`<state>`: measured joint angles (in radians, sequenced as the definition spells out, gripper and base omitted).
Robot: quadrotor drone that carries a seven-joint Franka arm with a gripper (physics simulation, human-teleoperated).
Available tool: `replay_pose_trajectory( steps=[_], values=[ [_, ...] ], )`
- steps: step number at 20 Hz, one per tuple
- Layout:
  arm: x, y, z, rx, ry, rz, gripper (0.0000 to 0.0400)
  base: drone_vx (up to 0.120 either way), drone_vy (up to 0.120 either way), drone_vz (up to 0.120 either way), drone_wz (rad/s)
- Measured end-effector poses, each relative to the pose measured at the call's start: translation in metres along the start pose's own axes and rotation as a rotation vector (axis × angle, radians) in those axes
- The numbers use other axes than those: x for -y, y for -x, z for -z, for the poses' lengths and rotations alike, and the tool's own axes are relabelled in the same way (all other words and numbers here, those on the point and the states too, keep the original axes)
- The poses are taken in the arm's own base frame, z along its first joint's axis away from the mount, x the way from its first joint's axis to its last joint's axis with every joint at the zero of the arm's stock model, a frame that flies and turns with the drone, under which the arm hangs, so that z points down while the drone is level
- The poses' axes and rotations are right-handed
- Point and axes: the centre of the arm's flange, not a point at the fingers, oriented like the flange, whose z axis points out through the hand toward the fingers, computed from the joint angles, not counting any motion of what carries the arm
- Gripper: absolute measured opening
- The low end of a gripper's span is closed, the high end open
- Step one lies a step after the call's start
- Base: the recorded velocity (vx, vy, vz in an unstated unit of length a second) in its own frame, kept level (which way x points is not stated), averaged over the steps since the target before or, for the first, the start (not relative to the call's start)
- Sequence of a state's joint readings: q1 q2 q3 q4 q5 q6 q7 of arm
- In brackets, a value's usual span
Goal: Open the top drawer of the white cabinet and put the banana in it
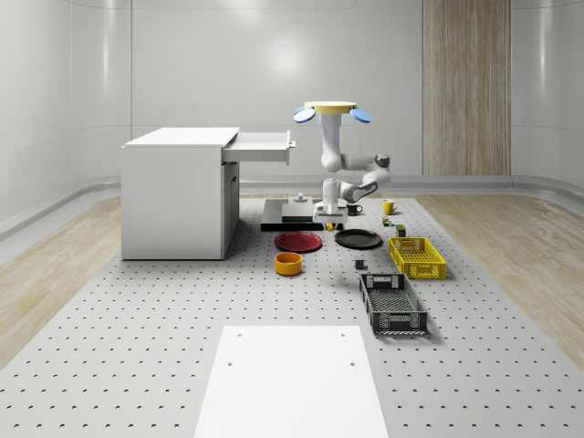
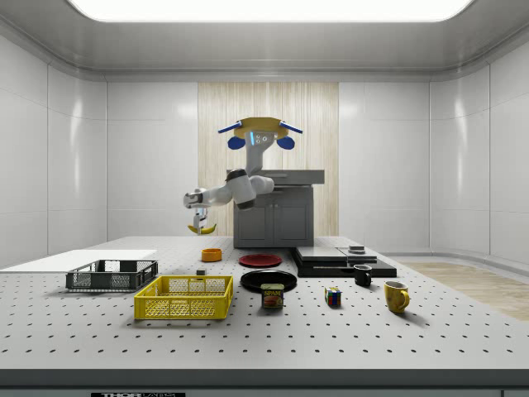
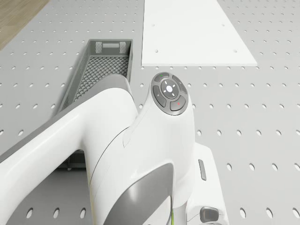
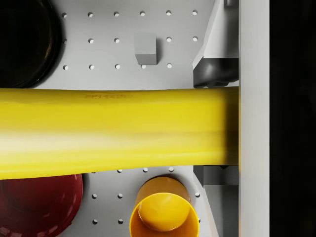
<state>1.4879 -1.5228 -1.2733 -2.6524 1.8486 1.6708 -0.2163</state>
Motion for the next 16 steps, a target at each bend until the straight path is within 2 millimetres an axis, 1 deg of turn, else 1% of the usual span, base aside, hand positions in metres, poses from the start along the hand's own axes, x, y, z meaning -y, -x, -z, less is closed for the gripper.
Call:
replay_pose_trajectory(
  steps=[16],
  values=[
    [0.0, 0.0, 0.0, 0.0, 0.0, 0.0, 0.0193, -0.12, 0.0, 0.12, 0.0]
  ],
)
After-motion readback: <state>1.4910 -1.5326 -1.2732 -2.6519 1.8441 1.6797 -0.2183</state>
